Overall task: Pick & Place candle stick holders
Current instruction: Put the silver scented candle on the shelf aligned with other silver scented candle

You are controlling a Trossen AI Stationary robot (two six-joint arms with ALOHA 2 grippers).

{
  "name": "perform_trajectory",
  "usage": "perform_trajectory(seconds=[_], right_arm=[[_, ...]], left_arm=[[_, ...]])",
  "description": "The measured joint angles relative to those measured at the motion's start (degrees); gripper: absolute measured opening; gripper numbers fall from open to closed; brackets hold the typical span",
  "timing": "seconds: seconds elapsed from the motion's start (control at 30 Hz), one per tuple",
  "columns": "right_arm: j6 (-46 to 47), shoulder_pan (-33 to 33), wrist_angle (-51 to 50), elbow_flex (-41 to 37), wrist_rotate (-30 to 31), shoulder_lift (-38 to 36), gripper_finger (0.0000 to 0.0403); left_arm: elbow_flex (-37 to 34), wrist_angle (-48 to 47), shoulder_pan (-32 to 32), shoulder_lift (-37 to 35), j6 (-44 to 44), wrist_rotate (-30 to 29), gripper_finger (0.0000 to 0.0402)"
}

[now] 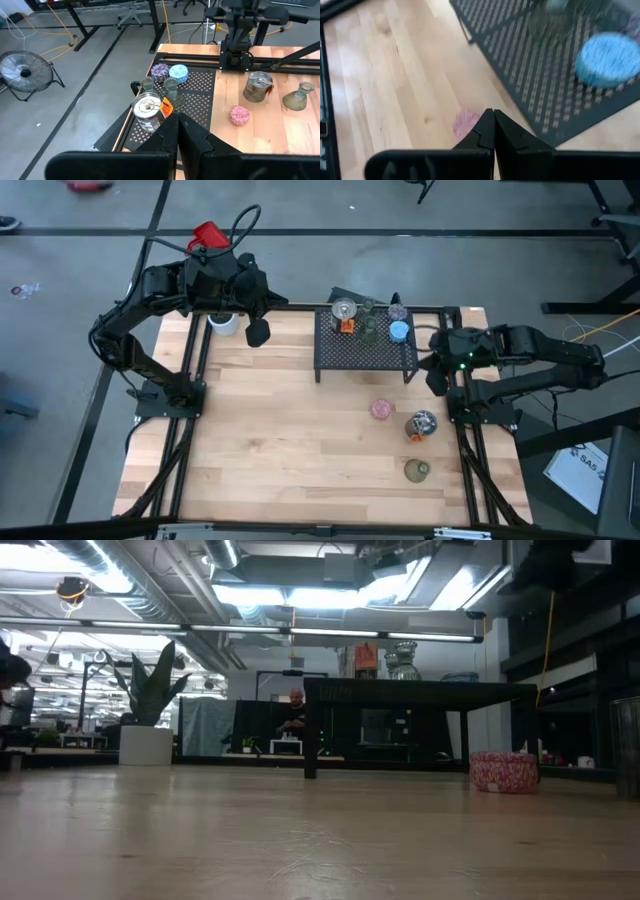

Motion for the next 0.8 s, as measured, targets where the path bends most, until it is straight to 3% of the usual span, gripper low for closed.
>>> perform_trajectory(seconds=[0.43, 0.57, 0.8], right_arm=[[6.7, 11.0, 8.9, -11.9, -0.2, -4.8, 0.0001], [2.7, 13.0, 11.2, -11.9, -0.6, -4.5, 0.0001], [-4.9, 14.4, 10.5, -11.9, -6.6, -4.1, 0.0007]], left_arm=[[0.0, 0.0, 0.0, 0.0, 0.0, 0.0, 0.0007], [0.0, 0.0, 0.0, 0.0, 0.0, 0.0, 0.0007], [0.0, 0.0, 0.0, 0.0, 0.1, 0.0, 0.0012]])
